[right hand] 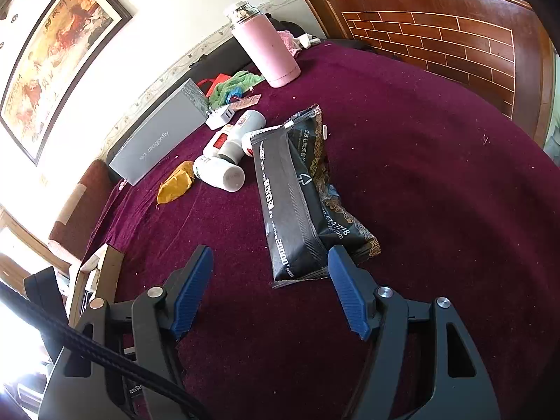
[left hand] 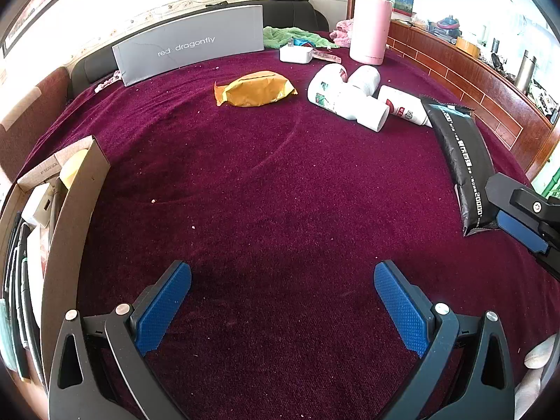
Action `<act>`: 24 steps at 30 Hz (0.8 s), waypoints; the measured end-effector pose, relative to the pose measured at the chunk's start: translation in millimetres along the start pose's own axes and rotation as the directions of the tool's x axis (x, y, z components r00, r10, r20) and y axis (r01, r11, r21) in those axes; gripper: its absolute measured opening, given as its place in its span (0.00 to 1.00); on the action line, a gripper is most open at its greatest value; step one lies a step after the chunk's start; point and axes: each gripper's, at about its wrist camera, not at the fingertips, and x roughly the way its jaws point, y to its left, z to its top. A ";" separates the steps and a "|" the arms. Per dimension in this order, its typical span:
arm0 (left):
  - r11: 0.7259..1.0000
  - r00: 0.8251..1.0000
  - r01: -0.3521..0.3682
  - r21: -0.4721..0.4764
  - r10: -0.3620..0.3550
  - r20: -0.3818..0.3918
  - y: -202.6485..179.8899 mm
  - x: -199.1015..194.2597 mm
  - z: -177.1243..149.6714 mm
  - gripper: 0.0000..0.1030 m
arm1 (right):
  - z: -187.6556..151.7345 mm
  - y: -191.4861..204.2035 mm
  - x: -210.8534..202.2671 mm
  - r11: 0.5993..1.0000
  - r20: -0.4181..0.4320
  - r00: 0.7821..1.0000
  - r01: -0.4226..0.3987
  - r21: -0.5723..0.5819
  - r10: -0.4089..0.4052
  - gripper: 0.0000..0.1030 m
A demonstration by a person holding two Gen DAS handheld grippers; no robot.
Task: Organize objects
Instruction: 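Move both open grippers from the tray toward the black pouch and white bottles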
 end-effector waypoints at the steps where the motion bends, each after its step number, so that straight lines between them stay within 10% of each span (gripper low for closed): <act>1: 1.000 1.000 0.000 0.000 0.000 0.000 0.1 -0.1 -0.1 0.98 | 0.0 0.3 0.3 1.000 -0.001 1.000 0.003 -0.001 -0.003 0.66; 24: 1.000 1.000 0.000 0.000 0.000 0.000 -0.3 2.4 1.5 0.98 | -1.2 -2.8 -4.2 0.999 0.019 0.999 -0.037 0.019 0.036 0.69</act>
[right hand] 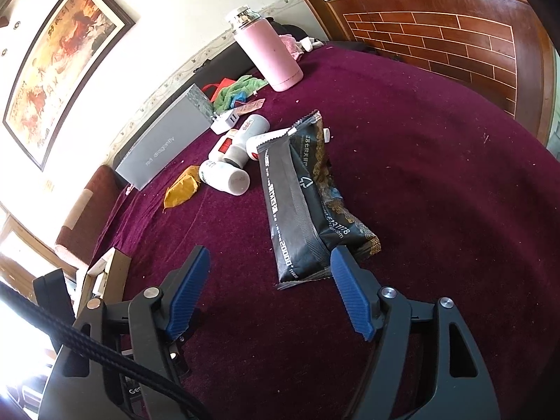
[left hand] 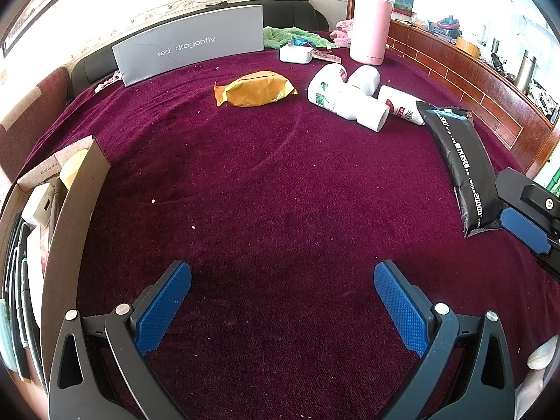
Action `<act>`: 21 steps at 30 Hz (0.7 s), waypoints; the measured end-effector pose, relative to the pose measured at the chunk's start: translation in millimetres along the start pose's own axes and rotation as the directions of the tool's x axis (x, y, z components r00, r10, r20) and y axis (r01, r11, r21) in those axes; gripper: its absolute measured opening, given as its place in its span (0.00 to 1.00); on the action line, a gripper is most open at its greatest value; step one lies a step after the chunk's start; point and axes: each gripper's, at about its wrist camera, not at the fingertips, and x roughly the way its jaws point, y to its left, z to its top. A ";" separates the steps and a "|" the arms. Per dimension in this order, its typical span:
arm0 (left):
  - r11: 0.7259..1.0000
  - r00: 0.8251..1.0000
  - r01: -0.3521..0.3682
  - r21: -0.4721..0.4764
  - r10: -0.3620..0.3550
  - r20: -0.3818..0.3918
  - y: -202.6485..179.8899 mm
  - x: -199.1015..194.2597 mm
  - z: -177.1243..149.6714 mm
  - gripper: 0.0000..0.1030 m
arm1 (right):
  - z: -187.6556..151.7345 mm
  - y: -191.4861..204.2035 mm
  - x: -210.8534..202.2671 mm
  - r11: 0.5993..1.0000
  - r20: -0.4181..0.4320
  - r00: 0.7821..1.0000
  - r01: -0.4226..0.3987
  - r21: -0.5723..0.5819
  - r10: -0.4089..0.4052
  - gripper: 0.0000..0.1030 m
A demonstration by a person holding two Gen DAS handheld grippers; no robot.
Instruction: Organize objects
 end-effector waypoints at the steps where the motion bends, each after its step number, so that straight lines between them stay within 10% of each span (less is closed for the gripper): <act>1: 1.000 1.000 0.000 0.000 0.000 0.000 0.1 -0.3 -0.3 0.98 | 0.1 -0.5 0.0 1.000 0.000 1.000 -0.003 0.002 0.003 0.69; 21: 1.000 0.998 0.004 -0.001 -0.004 -0.055 -1.0 3.8 4.8 0.98 | 1.3 0.8 4.8 1.000 -0.013 1.000 0.004 0.002 -0.004 0.72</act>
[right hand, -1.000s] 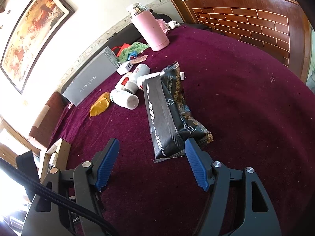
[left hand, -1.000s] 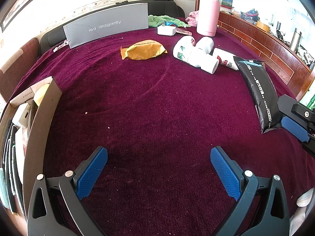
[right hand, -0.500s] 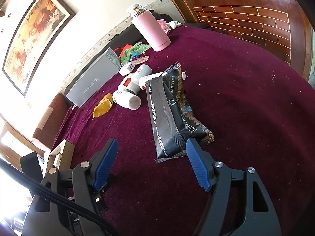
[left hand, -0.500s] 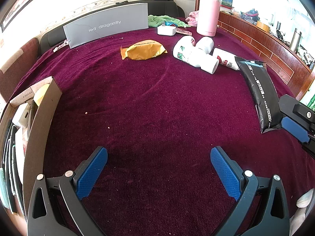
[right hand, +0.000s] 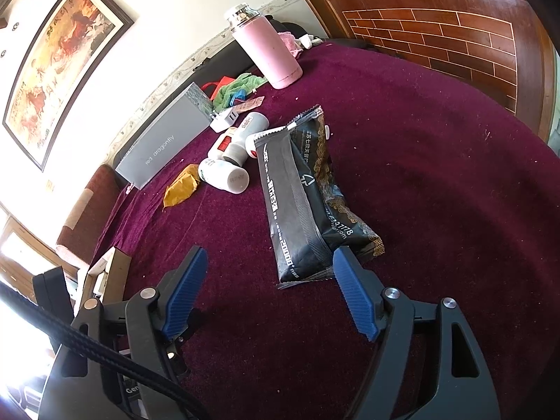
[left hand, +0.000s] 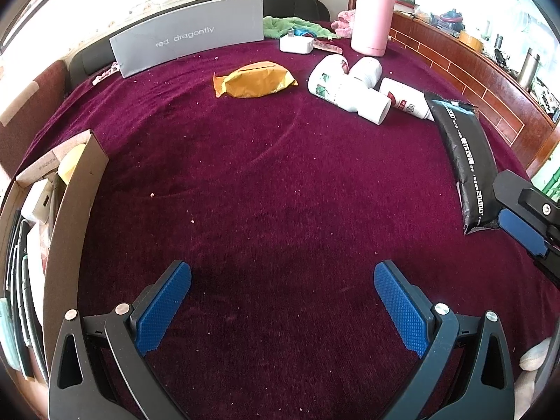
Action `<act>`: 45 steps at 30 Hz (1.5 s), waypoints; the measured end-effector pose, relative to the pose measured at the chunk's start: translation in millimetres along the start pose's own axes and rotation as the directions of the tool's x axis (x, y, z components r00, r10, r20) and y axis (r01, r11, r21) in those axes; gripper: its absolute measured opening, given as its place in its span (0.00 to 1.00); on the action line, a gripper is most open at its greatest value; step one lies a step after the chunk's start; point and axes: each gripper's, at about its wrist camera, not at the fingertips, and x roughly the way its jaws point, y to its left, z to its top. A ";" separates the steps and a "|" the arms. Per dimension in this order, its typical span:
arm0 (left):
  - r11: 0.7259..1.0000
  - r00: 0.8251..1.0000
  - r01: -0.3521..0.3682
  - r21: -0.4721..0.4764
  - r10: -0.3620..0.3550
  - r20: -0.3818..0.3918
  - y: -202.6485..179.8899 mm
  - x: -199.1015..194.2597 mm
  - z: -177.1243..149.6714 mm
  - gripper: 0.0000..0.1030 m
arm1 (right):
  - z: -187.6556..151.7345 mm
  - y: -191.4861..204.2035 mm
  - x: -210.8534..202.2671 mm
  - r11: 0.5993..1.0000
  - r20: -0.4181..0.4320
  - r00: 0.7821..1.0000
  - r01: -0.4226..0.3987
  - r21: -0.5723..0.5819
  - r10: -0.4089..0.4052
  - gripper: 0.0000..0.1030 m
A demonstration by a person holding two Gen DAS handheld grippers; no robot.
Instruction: Organize objects
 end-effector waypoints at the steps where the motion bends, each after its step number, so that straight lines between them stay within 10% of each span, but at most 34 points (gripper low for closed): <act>1: 1.000 1.000 0.001 0.002 -0.001 -0.001 -0.6 0.0 -0.3 0.98 | 0.0 0.0 0.2 1.000 -0.001 1.000 0.001 -0.001 -0.001 0.72; 15: 1.000 1.000 0.003 0.029 -0.003 -0.005 -1.3 -0.9 0.2 0.99 | -1.8 3.3 0.6 1.000 -0.003 1.000 0.018 -0.021 -0.018 0.75; 22: 0.992 0.992 0.120 -0.034 -0.119 0.049 21.1 -36.7 -3.7 0.98 | 0.7 15.8 -36.9 0.997 0.042 0.999 0.021 -0.074 -0.018 0.75; 26: 0.988 0.951 0.154 -0.010 -0.145 0.272 31.2 -121.3 14.2 0.98 | 19.3 51.3 -103.3 0.961 0.211 0.975 0.121 -0.249 -0.068 0.76; 33: 0.991 0.822 0.122 0.063 -0.136 0.554 36.2 -257.5 79.7 0.98 | 89.1 127.9 -230.2 0.832 0.548 0.834 0.351 -0.431 -0.068 1.00; 39: 0.999 0.781 0.018 0.047 -0.044 0.623 31.6 -304.3 154.1 0.98 | 185.6 170.2 -242.8 0.764 0.449 0.887 0.366 -0.531 -0.112 1.00; 45: 0.998 0.881 0.055 0.000 -0.049 0.470 24.9 -235.8 187.0 0.98 | 180.9 126.7 -147.1 0.830 0.121 0.985 0.169 -0.532 -0.123 1.00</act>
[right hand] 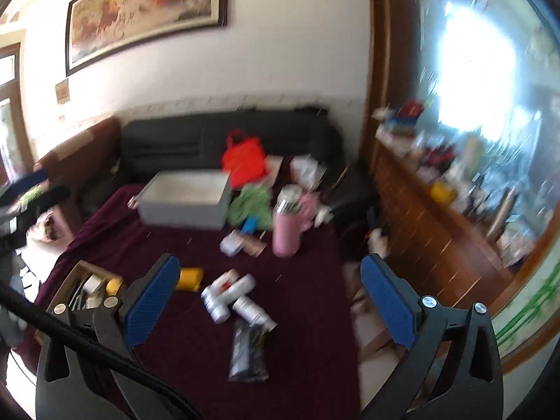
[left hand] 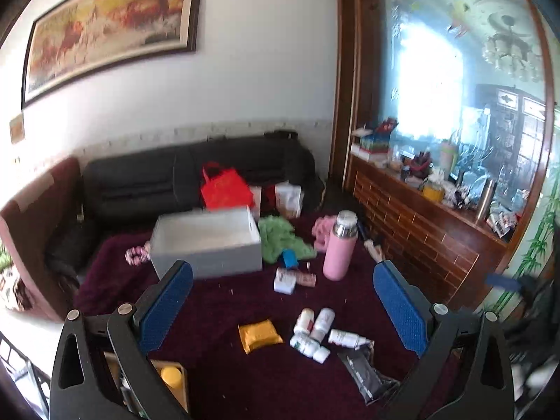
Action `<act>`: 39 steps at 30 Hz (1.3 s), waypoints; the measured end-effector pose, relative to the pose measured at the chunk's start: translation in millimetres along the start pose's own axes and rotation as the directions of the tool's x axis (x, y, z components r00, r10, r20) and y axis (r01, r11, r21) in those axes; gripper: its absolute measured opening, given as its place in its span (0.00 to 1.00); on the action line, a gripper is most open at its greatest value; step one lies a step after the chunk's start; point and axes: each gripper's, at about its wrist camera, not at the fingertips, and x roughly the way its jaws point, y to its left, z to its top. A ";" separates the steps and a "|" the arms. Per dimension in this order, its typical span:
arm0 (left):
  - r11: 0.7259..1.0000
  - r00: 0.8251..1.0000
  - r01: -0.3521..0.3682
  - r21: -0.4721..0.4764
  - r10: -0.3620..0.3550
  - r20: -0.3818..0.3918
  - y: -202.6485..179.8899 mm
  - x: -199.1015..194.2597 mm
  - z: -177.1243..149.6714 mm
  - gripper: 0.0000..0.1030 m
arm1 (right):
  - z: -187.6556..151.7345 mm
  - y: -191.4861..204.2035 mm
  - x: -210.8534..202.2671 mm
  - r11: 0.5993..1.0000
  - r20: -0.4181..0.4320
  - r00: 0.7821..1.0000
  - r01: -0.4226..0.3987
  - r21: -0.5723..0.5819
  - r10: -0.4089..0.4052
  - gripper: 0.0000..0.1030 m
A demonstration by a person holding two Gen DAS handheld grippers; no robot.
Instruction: Organize objects
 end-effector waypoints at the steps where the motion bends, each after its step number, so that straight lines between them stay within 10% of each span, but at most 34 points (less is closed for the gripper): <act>1: 1.000 0.999 -0.001 -0.004 0.000 -0.033 -1.4 14.3 -12.1 0.98 | -15.8 -1.7 17.6 1.000 -0.027 1.000 0.005 0.016 -0.004 1.00; 11: 0.997 0.933 -0.011 -0.076 -0.017 -0.359 -20.6 155.1 -153.9 0.98 | -147.1 5.0 136.3 0.997 -0.225 0.973 0.057 0.046 -0.045 0.97; 19: 0.997 0.919 -0.044 -0.058 0.017 -0.393 -32.5 186.8 -178.7 0.98 | -175.2 9.9 167.9 0.996 -0.259 0.965 0.064 0.069 -0.044 0.87; 23: 0.997 0.911 -0.058 -0.058 0.029 -0.411 -34.0 197.2 -182.3 0.98 | -181.5 1.9 181.6 0.987 -0.276 0.961 0.013 0.162 0.033 0.51; 39: 0.995 0.907 -0.094 -0.031 0.073 -0.414 -55.5 235.4 -190.2 0.89 | -186.1 -8.2 180.5 0.968 -0.219 0.969 -0.059 0.242 0.114 0.51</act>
